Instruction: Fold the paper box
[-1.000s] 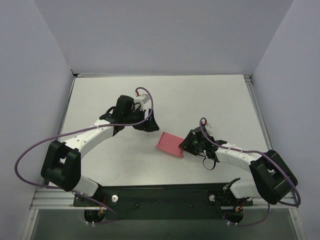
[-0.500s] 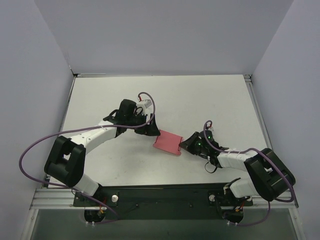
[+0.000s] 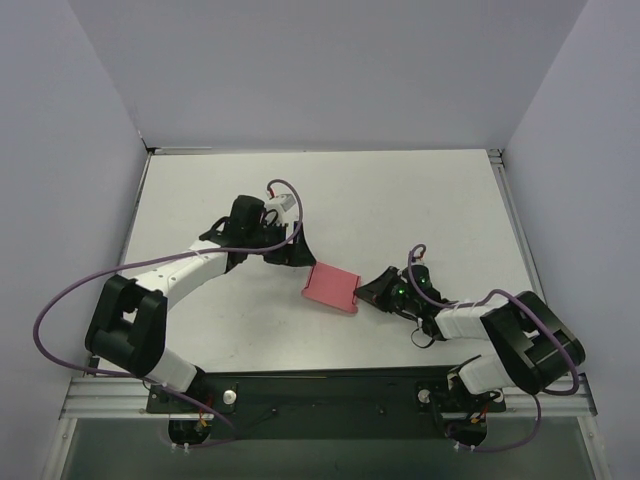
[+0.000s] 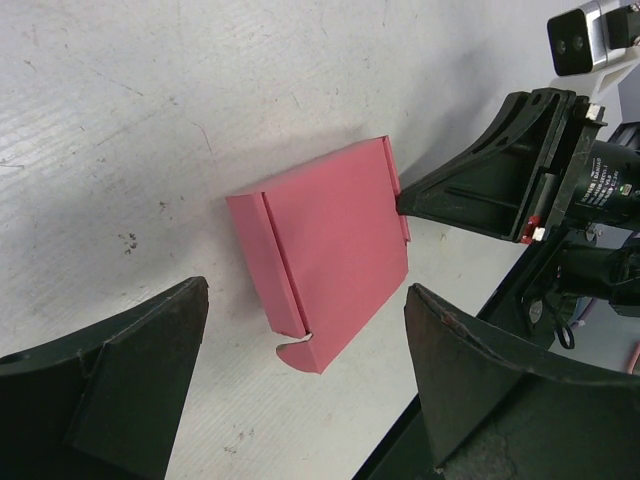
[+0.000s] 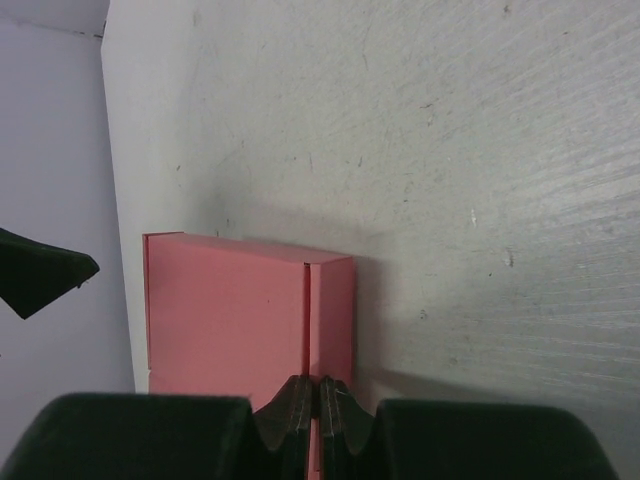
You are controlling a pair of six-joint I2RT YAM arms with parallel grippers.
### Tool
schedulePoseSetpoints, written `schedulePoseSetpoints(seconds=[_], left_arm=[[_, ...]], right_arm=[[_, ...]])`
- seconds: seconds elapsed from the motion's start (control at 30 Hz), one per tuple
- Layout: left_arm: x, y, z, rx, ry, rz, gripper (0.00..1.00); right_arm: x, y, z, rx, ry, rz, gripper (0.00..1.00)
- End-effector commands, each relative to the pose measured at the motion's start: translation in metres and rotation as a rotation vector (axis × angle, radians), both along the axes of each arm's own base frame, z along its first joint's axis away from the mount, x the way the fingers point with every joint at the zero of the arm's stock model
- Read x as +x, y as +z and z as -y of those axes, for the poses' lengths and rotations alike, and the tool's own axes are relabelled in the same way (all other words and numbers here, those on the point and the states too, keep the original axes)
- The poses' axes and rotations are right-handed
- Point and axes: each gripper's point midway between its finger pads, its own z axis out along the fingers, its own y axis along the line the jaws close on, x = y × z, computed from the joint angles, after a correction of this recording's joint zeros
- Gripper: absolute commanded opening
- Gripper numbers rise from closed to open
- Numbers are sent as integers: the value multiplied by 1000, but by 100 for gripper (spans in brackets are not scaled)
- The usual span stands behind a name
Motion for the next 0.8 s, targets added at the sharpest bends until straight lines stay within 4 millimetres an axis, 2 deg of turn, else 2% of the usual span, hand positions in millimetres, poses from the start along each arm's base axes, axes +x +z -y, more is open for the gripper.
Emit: schedulePoseSetpoints(seconds=[0.0, 0.37, 0.5, 0.53, 0.6, 0.7, 0.77], left_arm=[[2, 1, 2, -16, 8, -15, 89], [-14, -7, 23, -155, -43, -150, 88], [-17, -6, 31, -218, -77, -179, 74], [-18, -5, 33, -234, -79, -187, 65], [-20, -5, 35, -263, -82, -208, 57], [-22, -7, 35, -270, -83, -227, 39], [-22, -9, 35, -273, -78, -244, 29]], right_arm=[[10, 35, -11, 70, 38, 112, 0], [13, 58, -23, 57, 106, 176, 0], [12, 60, -26, 3, 135, 191, 0], [13, 61, -27, -9, 142, 198, 0], [11, 60, -30, -44, 170, 200, 0], [8, 57, -30, -116, 202, 218, 0], [11, 65, -32, -155, 211, 252, 2]])
